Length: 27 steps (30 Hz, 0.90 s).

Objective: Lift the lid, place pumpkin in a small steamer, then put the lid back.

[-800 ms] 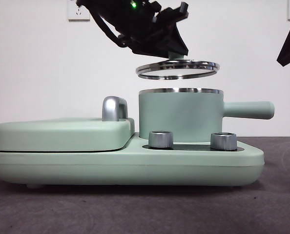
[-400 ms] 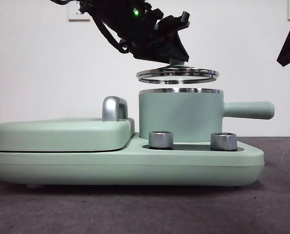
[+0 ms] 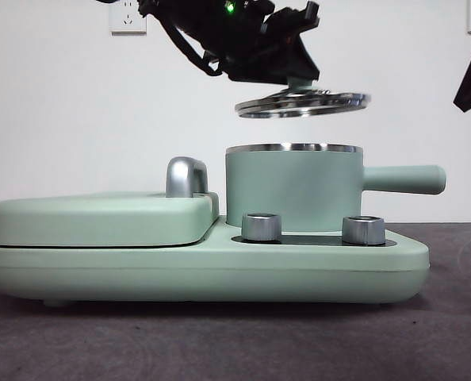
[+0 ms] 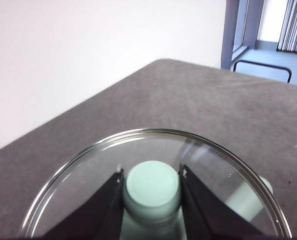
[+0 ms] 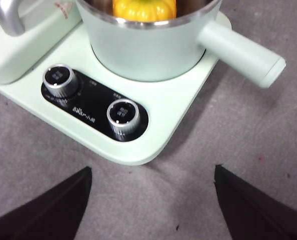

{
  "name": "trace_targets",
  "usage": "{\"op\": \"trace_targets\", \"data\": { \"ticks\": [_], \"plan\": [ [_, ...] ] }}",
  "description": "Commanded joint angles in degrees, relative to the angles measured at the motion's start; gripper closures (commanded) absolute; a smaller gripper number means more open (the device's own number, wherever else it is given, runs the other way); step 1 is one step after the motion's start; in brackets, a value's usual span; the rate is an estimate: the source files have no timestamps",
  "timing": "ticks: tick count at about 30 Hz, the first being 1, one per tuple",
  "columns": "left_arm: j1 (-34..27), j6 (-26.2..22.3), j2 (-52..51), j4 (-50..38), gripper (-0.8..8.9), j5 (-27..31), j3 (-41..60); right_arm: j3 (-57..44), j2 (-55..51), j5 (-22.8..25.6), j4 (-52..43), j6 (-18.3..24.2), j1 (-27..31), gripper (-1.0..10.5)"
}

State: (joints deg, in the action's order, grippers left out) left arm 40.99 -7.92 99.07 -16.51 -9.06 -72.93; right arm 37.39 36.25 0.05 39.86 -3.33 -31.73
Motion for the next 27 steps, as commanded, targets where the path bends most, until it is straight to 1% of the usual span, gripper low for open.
{"op": "trace_targets", "data": {
  "ticks": [1, 7, 27],
  "plan": [
    [0.39, -0.37, 0.46, -2.10, 7.98, -0.17, 0.72, 0.31, 0.35, 0.46, -0.11, -0.17, -0.39, 5.7],
    [0.39, -0.35, 0.46, -2.43, 7.98, -0.17, 3.04, 0.31, 0.35, 1.55, -0.13, -0.44, -0.39, 5.7],
    [-0.15, -0.39, 2.12, -2.67, 7.98, -0.20, 3.52, 0.31, 0.37, 1.55, -0.11, -0.52, -0.39, 5.7]
  ]
}}
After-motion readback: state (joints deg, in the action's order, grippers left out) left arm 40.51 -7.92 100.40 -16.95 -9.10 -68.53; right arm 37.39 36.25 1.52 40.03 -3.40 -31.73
